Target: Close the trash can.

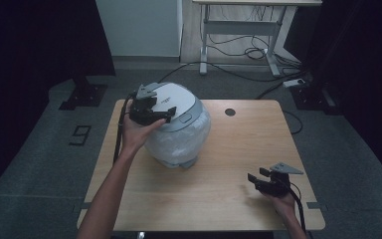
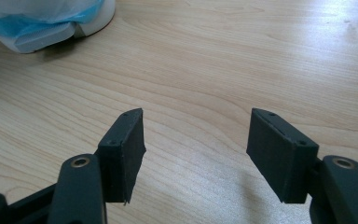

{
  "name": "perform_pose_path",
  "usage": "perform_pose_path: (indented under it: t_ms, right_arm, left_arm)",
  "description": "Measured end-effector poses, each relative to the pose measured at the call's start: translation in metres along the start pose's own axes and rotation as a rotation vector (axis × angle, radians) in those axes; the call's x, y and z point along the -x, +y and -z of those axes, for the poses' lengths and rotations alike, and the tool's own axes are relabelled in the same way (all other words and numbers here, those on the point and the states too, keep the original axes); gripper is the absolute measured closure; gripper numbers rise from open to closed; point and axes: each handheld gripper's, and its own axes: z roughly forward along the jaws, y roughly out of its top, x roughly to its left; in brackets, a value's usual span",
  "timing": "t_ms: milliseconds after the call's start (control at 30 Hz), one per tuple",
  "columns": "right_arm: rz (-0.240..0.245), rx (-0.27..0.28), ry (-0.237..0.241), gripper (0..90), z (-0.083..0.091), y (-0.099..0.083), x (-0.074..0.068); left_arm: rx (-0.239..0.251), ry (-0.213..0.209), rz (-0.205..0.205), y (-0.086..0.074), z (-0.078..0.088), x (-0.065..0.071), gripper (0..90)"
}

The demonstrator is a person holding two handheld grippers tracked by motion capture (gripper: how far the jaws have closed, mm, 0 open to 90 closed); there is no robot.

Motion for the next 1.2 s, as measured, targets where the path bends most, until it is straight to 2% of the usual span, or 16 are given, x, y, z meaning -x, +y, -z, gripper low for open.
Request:
perform_pose_path:
  t_ms: [200,333,900,933,967,1067,1200]
  right_arm:
    - [0.009,-0.009,-0.003,35.7,-0.001,0.0,-0.001]
    - [0.012,-0.009,-0.004,35.6,-0.001,0.0,-0.001]
    - [0.013,-0.007,-0.002,35.5,0.0,0.0,-0.002]
    - [0.015,-0.008,-0.002,35.5,0.0,0.0,-0.002]
    - [0.015,-0.007,-0.002,35.5,0.0,0.0,-0.002]
    - [0.014,-0.005,-0.002,35.4,0.001,0.0,-0.002]
    - [0.012,-0.005,-0.003,35.4,0.001,0.0,-0.001]
  left_arm:
    - [-0.04,0.005,-0.017,0.011,-0.011,0.012,19.9]
    - [-0.05,0.012,-0.025,0.014,-0.015,0.017,20.0]
    - [-0.041,0.027,-0.027,0.012,-0.015,0.019,20.6]
    - [-0.052,0.057,-0.061,0.011,-0.016,0.022,21.3]
    - [-0.045,0.054,-0.049,0.01,-0.016,0.022,25.4]
    - [-0.033,0.051,-0.049,0.009,-0.016,0.021,25.4]
    - [-0.045,0.04,-0.049,0.011,-0.015,0.02,25.4]
